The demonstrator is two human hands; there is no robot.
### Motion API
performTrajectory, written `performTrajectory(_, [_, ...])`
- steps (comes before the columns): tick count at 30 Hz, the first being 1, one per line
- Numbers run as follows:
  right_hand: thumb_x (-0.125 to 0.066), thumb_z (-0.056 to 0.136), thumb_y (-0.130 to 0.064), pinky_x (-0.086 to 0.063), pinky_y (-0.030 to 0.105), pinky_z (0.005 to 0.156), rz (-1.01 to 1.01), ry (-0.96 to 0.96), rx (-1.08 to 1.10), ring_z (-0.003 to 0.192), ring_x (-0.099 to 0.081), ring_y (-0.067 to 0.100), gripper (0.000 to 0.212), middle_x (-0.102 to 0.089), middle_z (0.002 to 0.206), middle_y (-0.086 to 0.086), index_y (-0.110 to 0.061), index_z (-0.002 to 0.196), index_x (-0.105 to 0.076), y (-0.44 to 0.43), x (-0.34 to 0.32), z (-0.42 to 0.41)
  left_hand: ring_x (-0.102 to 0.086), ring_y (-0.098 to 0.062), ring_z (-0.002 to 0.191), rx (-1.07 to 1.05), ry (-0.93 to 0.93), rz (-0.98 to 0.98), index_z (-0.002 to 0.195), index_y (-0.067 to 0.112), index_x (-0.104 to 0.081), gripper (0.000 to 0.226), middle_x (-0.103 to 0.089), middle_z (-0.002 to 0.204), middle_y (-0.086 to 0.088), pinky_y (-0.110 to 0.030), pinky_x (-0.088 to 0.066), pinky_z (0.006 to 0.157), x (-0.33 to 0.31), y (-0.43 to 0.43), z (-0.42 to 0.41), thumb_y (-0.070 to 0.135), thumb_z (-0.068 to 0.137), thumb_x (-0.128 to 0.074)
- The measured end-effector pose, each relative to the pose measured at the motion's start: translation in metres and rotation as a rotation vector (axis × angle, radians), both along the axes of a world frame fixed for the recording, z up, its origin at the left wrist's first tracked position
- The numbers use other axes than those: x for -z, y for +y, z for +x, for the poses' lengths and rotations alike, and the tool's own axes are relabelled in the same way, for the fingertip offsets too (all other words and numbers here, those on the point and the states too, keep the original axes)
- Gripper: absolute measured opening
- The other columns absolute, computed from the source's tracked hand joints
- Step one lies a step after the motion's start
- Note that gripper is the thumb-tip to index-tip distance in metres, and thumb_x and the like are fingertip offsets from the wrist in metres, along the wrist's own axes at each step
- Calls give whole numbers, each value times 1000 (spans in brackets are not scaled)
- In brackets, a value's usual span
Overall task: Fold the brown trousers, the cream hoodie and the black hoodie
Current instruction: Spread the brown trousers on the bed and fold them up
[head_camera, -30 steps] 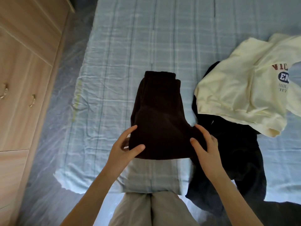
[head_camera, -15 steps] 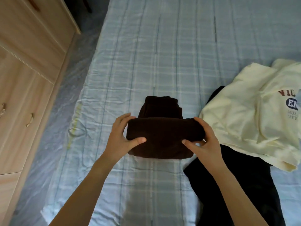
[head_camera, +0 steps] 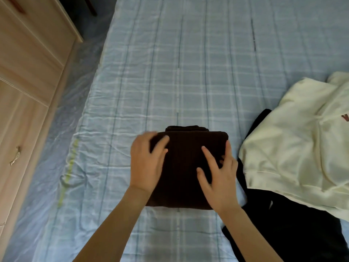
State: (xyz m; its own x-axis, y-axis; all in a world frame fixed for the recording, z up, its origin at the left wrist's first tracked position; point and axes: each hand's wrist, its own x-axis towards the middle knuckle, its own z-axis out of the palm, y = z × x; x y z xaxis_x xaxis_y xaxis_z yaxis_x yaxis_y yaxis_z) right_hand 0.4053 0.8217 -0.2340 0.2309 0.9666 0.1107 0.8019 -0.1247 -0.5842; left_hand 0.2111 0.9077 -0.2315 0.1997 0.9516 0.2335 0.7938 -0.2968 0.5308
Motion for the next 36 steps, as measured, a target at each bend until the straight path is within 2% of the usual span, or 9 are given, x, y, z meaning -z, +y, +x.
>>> performTrajectory(2, [-58, 97, -33, -35, 43, 110, -70, -173, 79, 131, -32, 34, 54, -6, 165, 22, -28, 149, -46, 13, 9, -7, -45, -26, 136, 157, 224, 74, 135, 11, -59, 39, -55, 142, -8, -48, -30, 115, 10, -9, 16, 27, 101, -48])
performTrajectory(4, [-52, 97, -37, -25, 56, 115, -108, -331, 158, 138, -27, 41, 55, -13, 163, 27, -27, 150, -44, 24, 16, -8, -30, -26, 147, 186, 338, -36, 147, 10, -44, 53, -41, 155, -5, -50, -19, 121, 19, -15, 28, 39, 103, -33])
performTrajectory(7, [-43, 97, -36, -8, 58, 122, -56, -450, 51, 152, -13, 35, 59, -18, 164, 17, -25, 154, -37, 38, 29, -1, -19, -24, 151, 208, 363, -68, 153, 13, -34, 57, -30, 160, -3, -51, -13, 122, 37, 2, 32, 42, 104, -28])
performTrajectory(10, [-35, 100, -35, -13, 60, 121, -87, -373, -82, 154, -11, 26, 58, -22, 165, 5, -30, 157, -28, 51, 51, 8, -15, -21, 152, 231, 353, -127, 155, 16, -29, 57, -26, 162, -1, -50, -11, 123, 61, 18, 29, 43, 104, -26])
performTrajectory(19, [-40, 94, -36, -12, 54, 123, -100, -66, -16, 155, -6, 15, 67, -19, 166, -7, -35, 158, -20, 65, 130, 22, -6, -14, 153, 250, 99, -181, 158, 29, -14, 57, -10, 164, 14, -42, -3, 124, 142, 37, 28, 46, 104, -20])
performTrajectory(26, [-41, 103, -25, -16, 48, 123, -133, 34, -28, 152, -15, 13, 55, -28, 163, -4, -25, 157, -29, 64, 86, 28, 0, -8, 152, 233, 104, -274, 157, 26, -19, 58, -16, 164, 9, -41, -3, 124, 105, 35, 26, 44, 102, -27])
performTrajectory(29, [-53, 103, -25, -27, 43, 118, -94, 9, -32, 145, -29, 17, 52, -33, 159, -3, -27, 153, -39, 47, 61, 43, -7, -8, 152, 243, -51, -320, 155, 29, -28, 60, -20, 163, 10, -43, -12, 124, 81, 21, 11, 47, 99, -41])
performTrajectory(32, [-59, 96, -43, -30, 42, 110, -123, -49, 4, 135, -31, 23, 58, -26, 156, 1, -43, 149, -38, 25, 47, 52, -17, -10, 145, 69, -222, -387, 147, 47, -36, 60, -20, 160, 13, -28, -18, 116, 66, -9, -6, 56, 91, -56])
performTrajectory(36, [-73, 83, -50, -30, 34, 105, -306, 346, 139, 128, -31, 17, 82, -28, 143, 2, -65, 145, -21, 5, 49, 62, -29, 13, 130, -115, -572, -768, 135, 71, -27, 69, -28, 146, 22, -23, -31, 107, 58, -40, -11, 55, 81, -66])
